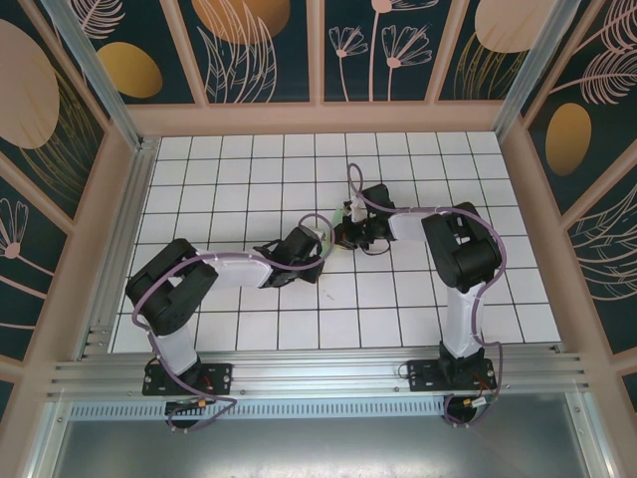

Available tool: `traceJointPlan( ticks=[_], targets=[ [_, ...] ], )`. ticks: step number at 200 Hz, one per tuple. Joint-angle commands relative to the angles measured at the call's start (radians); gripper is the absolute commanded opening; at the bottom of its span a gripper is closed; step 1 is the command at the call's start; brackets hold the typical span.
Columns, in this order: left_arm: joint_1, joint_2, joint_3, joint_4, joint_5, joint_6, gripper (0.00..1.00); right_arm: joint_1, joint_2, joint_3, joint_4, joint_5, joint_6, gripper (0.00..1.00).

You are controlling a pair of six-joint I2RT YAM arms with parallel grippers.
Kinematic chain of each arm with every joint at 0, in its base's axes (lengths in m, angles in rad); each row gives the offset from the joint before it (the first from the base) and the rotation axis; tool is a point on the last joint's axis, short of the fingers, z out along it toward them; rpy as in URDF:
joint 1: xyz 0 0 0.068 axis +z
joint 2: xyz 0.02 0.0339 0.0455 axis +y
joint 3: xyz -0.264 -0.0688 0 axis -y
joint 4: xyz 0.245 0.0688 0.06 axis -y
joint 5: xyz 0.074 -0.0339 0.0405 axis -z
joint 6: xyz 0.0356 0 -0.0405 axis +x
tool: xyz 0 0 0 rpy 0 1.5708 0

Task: Fold a paper plane with a square sheet of paper (pick it up from the middle)
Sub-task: Fold the wing for the fifth time at the center of the table.

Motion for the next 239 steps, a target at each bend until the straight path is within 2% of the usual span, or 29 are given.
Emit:
traceJointPlan(
  ticks=[1, 39, 75, 131, 167, 199, 239],
  targets=[
    [0.011, -0.059, -0.031, -0.050, 0.041, -0.015, 0.37, -0.012, -0.010, 0.016, -0.012, 0.021, -0.052, 0.06],
    [0.050, -0.135, -0.045, 0.028, 0.149, -0.108, 0.42, -0.035, -0.004, -0.022, 0.042, -0.029, -0.065, 0.06],
    [0.122, -0.112, -0.072, 0.162, 0.269, -0.248, 0.44, -0.044, -0.002, -0.058, 0.111, -0.122, -0.079, 0.07],
    [0.182, -0.119, -0.147, 0.276, 0.371, -0.319, 0.44, 0.003, -0.015, -0.058, 0.103, -0.232, -0.148, 0.06],
    [0.208, -0.132, -0.238, 0.360, 0.431, -0.410, 0.40, 0.030, -0.003, -0.050, 0.121, -0.297, -0.167, 0.05],
    [0.213, -0.122, -0.281, 0.443, 0.486, -0.481, 0.34, 0.040, 0.013, -0.046, 0.122, -0.302, -0.174, 0.04],
    [0.213, -0.097, -0.280, 0.476, 0.490, -0.498, 0.26, 0.039, 0.040, -0.028, 0.101, -0.297, -0.193, 0.04]
  ],
)
